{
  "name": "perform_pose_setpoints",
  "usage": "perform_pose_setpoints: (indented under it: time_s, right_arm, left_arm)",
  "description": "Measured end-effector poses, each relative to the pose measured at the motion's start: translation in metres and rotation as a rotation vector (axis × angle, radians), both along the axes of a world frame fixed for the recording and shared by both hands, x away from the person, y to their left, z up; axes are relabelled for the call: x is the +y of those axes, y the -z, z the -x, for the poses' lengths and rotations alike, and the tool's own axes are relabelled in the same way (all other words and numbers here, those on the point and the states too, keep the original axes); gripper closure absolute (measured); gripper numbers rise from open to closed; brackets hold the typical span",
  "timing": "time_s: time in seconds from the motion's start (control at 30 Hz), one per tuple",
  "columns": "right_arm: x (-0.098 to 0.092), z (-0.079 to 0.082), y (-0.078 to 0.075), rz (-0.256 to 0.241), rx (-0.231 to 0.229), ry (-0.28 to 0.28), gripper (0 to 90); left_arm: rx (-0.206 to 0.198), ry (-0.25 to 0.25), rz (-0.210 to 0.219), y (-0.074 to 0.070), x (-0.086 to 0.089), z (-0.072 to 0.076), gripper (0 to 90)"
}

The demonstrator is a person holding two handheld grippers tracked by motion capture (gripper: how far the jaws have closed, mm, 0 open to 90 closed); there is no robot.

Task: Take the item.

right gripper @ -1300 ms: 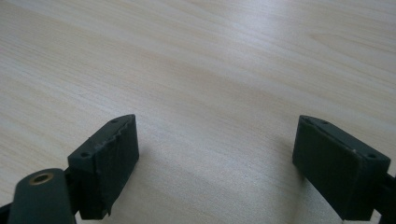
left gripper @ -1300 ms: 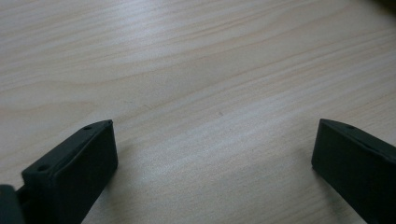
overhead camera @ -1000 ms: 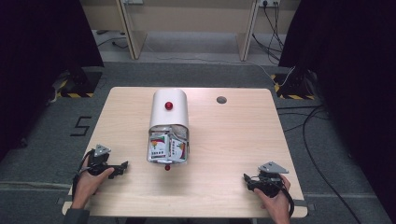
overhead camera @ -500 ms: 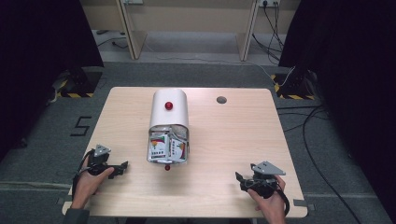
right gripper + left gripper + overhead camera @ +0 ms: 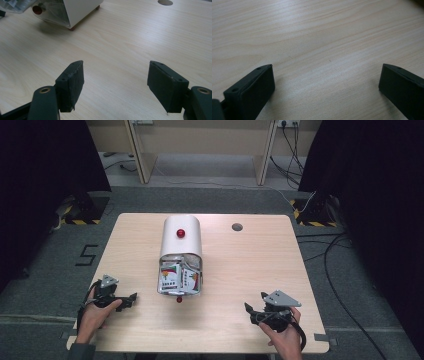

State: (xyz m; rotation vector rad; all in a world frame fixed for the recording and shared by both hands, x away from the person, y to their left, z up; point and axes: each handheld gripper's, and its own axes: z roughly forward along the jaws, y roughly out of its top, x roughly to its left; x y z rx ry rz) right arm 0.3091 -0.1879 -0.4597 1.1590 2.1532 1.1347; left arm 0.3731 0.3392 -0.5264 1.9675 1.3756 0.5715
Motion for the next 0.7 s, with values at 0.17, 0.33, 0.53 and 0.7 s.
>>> perform_pose_setpoints:
  time_s: [0.17, 0.33, 0.53, 0.7]
  right_arm:
    - [0.010, -0.001, -0.008, -0.005, -0.003, -0.019, 30.7]
    - [0.019, -0.002, -0.017, -0.012, -0.014, -0.037, 30.8]
    - [0.034, -0.003, -0.030, -0.012, -0.038, -0.069, 30.9]
    - [0.042, -0.006, -0.040, -0.022, -0.054, -0.087, 31.3]
  left_arm:
    - [0.000, 0.000, 0.000, 0.000, 0.000, 0.000, 0.0]
    - [0.000, 0.000, 0.000, 0.000, 0.000, 0.000, 0.0]
    - [-0.002, -0.002, 0.003, 0.000, 0.000, 0.000, 0.0]
    - [-0.002, -0.003, 0.003, 0.000, 0.000, 0.000, 0.0]
